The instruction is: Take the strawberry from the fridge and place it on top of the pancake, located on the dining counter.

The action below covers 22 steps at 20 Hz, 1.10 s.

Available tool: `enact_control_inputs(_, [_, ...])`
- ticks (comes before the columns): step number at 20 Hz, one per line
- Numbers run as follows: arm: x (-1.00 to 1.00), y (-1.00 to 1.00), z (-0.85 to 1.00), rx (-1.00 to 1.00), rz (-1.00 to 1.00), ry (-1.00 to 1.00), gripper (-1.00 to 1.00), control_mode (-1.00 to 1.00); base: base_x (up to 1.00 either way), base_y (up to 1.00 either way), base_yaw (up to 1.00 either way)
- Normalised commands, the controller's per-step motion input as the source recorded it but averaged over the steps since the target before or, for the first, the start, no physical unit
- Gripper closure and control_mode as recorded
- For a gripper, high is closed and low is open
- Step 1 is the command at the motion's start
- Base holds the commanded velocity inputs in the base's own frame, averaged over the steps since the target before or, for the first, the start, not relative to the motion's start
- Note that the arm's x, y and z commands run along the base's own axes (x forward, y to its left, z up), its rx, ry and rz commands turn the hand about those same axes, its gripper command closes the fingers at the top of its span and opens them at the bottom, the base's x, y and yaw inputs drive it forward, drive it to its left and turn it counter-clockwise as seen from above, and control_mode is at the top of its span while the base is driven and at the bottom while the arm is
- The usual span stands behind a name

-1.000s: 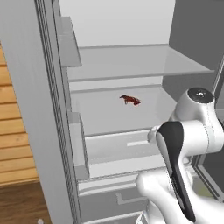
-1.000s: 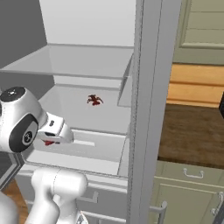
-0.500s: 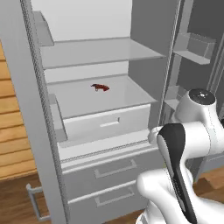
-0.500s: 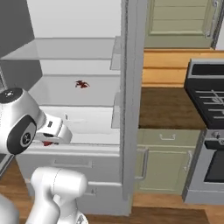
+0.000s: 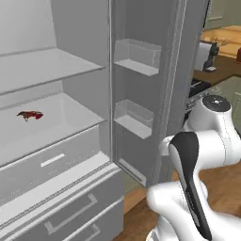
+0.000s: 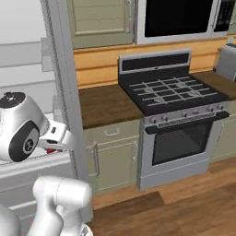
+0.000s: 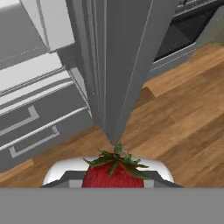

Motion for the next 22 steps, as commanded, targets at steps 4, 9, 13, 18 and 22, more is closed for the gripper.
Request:
enact_control_inputs(4, [0.0,0.0,0.0,0.0,0.0,0.0,1.0,1.0,-0.61,-0.03,-0.75])
enact_control_inputs(9, [0.0,0.0,0.0,0.0,0.0,0.0,1.0,1.0,-0.39,-0.25,-0.74])
enact_control_inputs(13, [0.0,0.0,0.0,0.0,0.0,0.0,1.0,1.0,-0.15,-0.46,-0.75])
enact_control_inputs(18, [0.0,0.0,0.0,0.0,0.0,0.0,1.0,1.0,0.0,-0.64,-0.8])
enact_control_inputs(22, [0.0,0.0,0.0,0.0,0.0,0.0,1.0,1.0,0.36,-0.76,-0.54])
